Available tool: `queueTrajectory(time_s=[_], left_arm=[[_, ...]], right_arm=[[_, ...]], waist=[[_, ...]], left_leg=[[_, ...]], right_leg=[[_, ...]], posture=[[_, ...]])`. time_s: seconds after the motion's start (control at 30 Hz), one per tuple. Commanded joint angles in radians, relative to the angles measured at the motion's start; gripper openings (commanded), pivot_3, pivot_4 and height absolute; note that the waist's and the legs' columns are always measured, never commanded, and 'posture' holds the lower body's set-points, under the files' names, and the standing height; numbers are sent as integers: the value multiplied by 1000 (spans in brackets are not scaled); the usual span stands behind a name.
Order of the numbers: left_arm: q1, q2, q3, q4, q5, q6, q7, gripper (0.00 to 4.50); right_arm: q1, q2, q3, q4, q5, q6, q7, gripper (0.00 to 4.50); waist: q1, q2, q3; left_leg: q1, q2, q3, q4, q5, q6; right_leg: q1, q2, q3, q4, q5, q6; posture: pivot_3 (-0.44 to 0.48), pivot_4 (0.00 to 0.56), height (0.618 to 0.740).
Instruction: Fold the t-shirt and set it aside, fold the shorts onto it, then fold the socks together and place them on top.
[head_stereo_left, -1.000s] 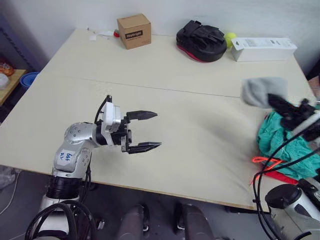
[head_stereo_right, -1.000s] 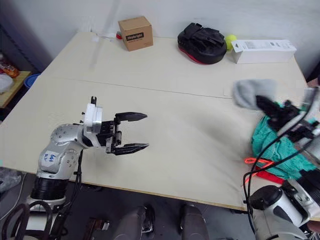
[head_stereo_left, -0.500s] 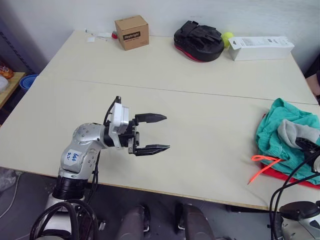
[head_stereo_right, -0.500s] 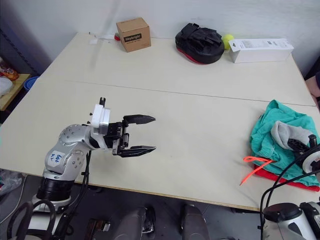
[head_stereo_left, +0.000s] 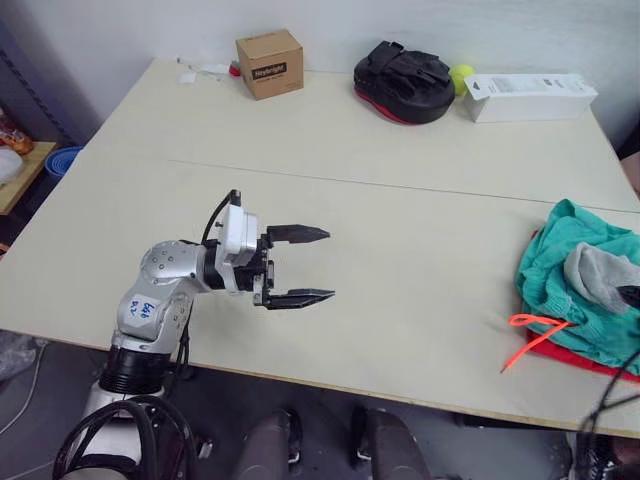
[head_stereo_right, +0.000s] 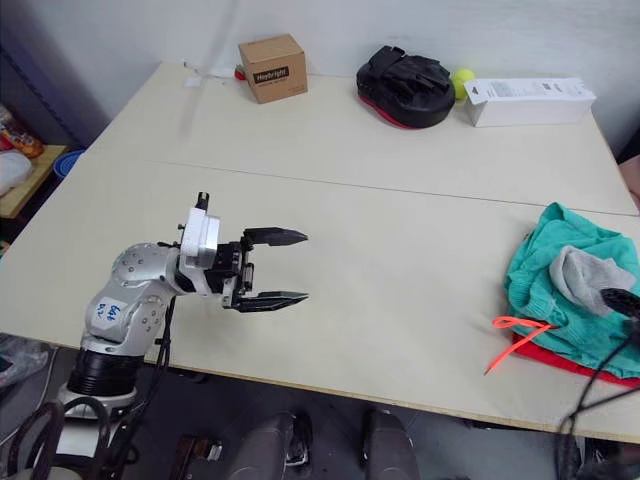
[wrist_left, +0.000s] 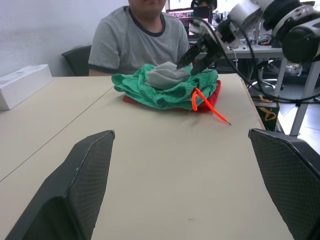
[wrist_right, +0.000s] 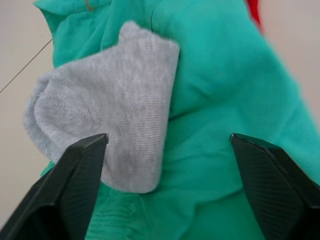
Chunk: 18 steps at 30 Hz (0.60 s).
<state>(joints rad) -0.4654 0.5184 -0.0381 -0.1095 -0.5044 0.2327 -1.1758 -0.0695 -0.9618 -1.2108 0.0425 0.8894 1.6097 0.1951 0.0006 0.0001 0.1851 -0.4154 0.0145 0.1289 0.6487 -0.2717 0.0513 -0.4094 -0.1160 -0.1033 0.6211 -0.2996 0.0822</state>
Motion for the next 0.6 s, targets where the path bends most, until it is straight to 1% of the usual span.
queueTrajectory(time_s=[0.03,0.1,0.13,0.17,0.3,0.4,0.43,0.5,0.57,0.6], left_arm=[[10,47,16,0,28,-25,-15,4500],[26,75,26,16,55,-50,-13,4500],[41,92,40,21,68,-64,-7,4500],[56,106,52,24,80,-77,1,4500],[161,183,118,23,147,-145,51,4500],[235,218,163,30,192,-175,108,4500],[258,227,178,39,200,-185,119,4500],[310,243,211,57,225,-222,143,4500],[369,262,236,72,254,-248,164,4500],[392,272,240,77,259,-255,160,4500]], right_arm=[[136,-158,19,-46,25,-42,227,4474],[250,-226,54,-84,-9,-156,394,4474],[290,-243,86,-130,-26,-265,508,4474],[306,-252,115,-161,-39,-347,587,4474],[183,-198,400,-272,-132,-792,771,4474],[104,-93,641,-273,-278,-1162,902,4474],[69,-57,714,-262,-307,-1232,924,4474],[-11,28,850,-243,-356,-1340,947,4474],[-39,92,1000,-188,-466,-1530,1022,4474],[-46,110,1049,-155,-511,-1600,1045,4474]], waist=[[-5,-2,1],[-15,-7,2],[-18,-7,2],[-27,-7,2],[-42,-7,3],[-29,-9,4],[-25,-10,5],[-18,-9,5],[-15,-9,5],[-11,-9,5]], left_leg=[[2,0,0,-1,0,1],[5,3,1,-2,-4,4],[9,5,0,-2,-5,2],[11,5,-1,-2,-5,2],[13,9,0,-2,-10,-6],[12,10,-2,-3,-10,-11],[12,11,-2,-2,-8,-15],[11,11,-2,-2,-6,-13],[11,10,-1,-1,-6,-13],[11,10,-1,-1,-6,-12]], right_leg=[[2,0,0,0,0,0],[4,2,1,-1,0,0],[8,3,0,-2,0,0],[11,4,0,-4,0,0],[12,5,0,-5,0,0],[12,7,-1,-5,-1,-2],[11,8,-2,-5,-2,-3],[11,7,-2,-5,-2,-3],[11,6,-2,-5,-2,-3],[11,6,-2,-5,-2,-3]], posture=[[0,150,740],[0,150,740],[0,150,740],[0,150,740],[0,150,740],[0,150,740],[0,150,740],[0,150,740],[0,150,740],[0,150,740]])
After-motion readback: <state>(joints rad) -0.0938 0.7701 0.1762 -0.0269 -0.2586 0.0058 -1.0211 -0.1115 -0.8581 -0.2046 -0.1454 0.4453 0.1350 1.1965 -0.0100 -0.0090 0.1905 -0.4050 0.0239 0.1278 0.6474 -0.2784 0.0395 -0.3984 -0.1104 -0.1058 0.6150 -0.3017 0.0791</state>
